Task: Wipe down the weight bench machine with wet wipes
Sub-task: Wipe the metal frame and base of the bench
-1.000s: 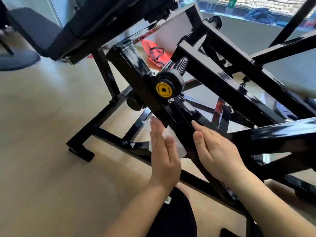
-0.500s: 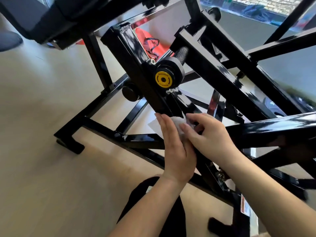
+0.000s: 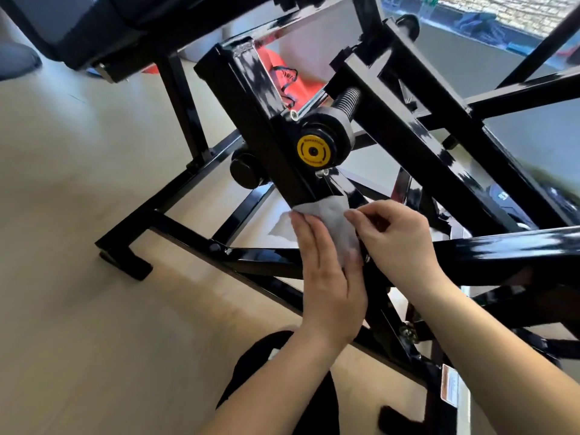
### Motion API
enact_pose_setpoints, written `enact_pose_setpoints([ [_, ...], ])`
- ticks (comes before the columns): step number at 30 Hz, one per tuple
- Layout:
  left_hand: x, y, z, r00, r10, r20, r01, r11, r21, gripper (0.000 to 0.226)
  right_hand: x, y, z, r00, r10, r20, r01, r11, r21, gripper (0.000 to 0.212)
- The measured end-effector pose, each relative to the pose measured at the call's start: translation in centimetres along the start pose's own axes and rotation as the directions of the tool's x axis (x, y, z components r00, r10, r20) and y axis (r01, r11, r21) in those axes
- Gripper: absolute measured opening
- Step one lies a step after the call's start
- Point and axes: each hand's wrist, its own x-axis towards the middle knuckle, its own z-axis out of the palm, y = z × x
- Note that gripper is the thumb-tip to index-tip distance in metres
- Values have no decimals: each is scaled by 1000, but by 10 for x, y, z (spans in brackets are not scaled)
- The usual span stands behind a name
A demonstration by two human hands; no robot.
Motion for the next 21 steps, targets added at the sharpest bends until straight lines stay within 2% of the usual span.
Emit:
enact_pose_setpoints([
  [3,9,1,8,998,16,-63,-15,1000,21,85,-9,6,-22,988,-152,4,149,967,-208,22],
  [4,8,1,13,997,12,-72,-11,1000,22,86,-14,9,-31,970,-243,-14,222,906,-361,25],
  [6,-1,-4,25,998,1,-56,0,1000,22,88,-28,19,-49,896,-444,-12,312,650,-693,30],
  [8,-16,-15,39,1000,24,11,-25,998,56,87,-43,30,-63,895,-442,58,273,440,-855,41],
  [10,-35,-29,48,994,38,101,-47,995,92,85,-56,36,-69,934,-331,134,249,335,-909,52],
  [13,-46,-40,50,983,43,176,-63,992,109,85,-57,41,-66,962,-211,173,234,315,-920,60],
  [16,-38,-53,42,982,125,142,-149,974,173,80,-54,44,-61,968,-149,201,239,310,-920,67],
  [18,-34,-58,39,980,156,126,-180,963,203,79,-56,47,-61,969,-151,194,234,329,-915,67],
  [21,-39,-44,48,992,46,118,-65,984,167,81,-63,43,-57,960,-243,138,237,445,-864,59],
])
